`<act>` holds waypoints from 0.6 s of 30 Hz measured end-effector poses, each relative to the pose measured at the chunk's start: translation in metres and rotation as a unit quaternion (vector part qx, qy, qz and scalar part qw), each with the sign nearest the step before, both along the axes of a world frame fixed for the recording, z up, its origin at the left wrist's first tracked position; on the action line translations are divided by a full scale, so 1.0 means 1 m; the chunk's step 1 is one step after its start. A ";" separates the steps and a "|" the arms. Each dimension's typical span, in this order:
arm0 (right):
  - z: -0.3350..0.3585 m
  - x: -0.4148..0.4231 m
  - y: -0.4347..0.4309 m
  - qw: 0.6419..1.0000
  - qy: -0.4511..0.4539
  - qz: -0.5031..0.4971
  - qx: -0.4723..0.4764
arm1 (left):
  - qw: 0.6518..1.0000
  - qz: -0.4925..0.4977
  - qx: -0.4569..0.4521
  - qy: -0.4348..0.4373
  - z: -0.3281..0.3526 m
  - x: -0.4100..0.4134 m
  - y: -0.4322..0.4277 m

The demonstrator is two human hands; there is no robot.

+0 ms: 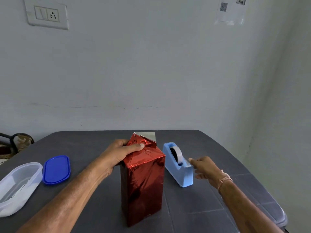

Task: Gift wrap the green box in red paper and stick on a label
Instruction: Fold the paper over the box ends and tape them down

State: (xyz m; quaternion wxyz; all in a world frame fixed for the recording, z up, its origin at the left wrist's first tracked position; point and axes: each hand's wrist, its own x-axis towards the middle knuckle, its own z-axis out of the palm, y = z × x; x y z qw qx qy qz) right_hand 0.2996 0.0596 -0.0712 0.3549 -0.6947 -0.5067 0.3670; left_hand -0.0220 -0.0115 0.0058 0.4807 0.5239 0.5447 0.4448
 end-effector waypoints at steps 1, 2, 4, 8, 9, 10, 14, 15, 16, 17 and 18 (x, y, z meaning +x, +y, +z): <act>-0.001 0.001 0.004 1.000 0.015 0.001 -0.008 | 1.000 0.000 0.000 -0.001 0.000 0.001 0.000; 0.000 0.000 0.006 1.000 0.024 0.002 -0.016 | 1.000 0.001 0.001 -0.003 0.000 0.000 -0.001; 0.003 -0.002 0.010 0.998 0.034 0.014 -0.041 | 1.000 0.000 0.001 -0.004 0.001 0.001 -0.001; 0.014 -0.007 0.009 0.992 0.062 0.046 -0.100 | 1.000 -0.002 0.004 -0.003 0.000 0.000 -0.002; 0.016 -0.007 0.009 0.991 0.070 0.048 -0.107 | 1.000 -0.003 0.004 -0.004 0.000 0.000 -0.002; 0.018 -0.008 0.010 0.990 0.077 0.049 -0.110 | 1.000 -0.003 0.004 -0.004 0.000 -0.001 -0.002; 0.025 -0.009 0.010 0.989 0.096 0.042 -0.104 | 1.000 -0.003 0.004 -0.004 0.000 -0.001 -0.001; 0.024 -0.008 0.010 0.989 0.102 0.040 -0.102 | 1.000 -0.003 0.003 -0.002 0.000 -0.001 -0.001; 0.023 -0.009 0.010 0.988 0.110 0.039 -0.103 | 1.000 -0.003 0.002 -0.001 0.000 -0.001 -0.001; 0.022 -0.008 0.010 0.987 0.120 0.034 -0.105 | 1.000 -0.003 0.001 0.000 0.000 -0.001 -0.001; 0.020 -0.007 0.009 0.985 0.130 0.029 -0.107 | 1.000 -0.002 0.001 0.002 0.000 -0.001 -0.001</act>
